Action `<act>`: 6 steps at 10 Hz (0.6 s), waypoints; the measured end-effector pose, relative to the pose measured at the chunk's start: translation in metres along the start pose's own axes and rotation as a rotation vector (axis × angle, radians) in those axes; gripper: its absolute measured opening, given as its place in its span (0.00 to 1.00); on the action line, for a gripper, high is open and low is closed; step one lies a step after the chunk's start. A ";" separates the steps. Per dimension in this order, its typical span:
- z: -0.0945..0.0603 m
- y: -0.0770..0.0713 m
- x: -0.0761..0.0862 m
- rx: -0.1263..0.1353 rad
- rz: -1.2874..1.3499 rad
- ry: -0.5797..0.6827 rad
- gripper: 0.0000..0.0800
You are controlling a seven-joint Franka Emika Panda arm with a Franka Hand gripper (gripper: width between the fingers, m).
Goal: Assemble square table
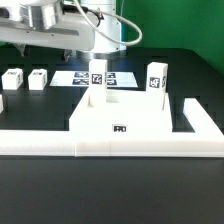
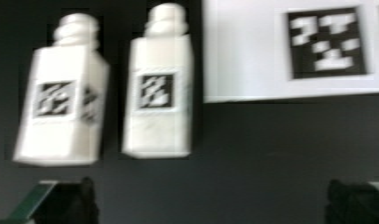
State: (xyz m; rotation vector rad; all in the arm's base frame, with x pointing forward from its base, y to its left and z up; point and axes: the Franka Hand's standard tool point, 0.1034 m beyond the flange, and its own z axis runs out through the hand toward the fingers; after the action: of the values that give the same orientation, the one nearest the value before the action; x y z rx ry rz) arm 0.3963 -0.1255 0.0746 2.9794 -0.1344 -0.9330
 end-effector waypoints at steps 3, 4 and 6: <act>0.007 0.000 -0.012 0.149 -0.030 -0.154 0.81; 0.010 -0.001 -0.008 0.126 -0.045 -0.152 0.81; 0.026 0.005 0.002 0.094 -0.074 -0.170 0.81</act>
Offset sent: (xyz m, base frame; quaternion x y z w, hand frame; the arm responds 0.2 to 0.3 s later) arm 0.0042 0.0004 -0.0039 -0.0603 -0.0234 -0.0375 0.9972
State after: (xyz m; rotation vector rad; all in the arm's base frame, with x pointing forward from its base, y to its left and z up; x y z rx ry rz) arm 0.3831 -0.1299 0.0523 3.0041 -0.0726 -1.2209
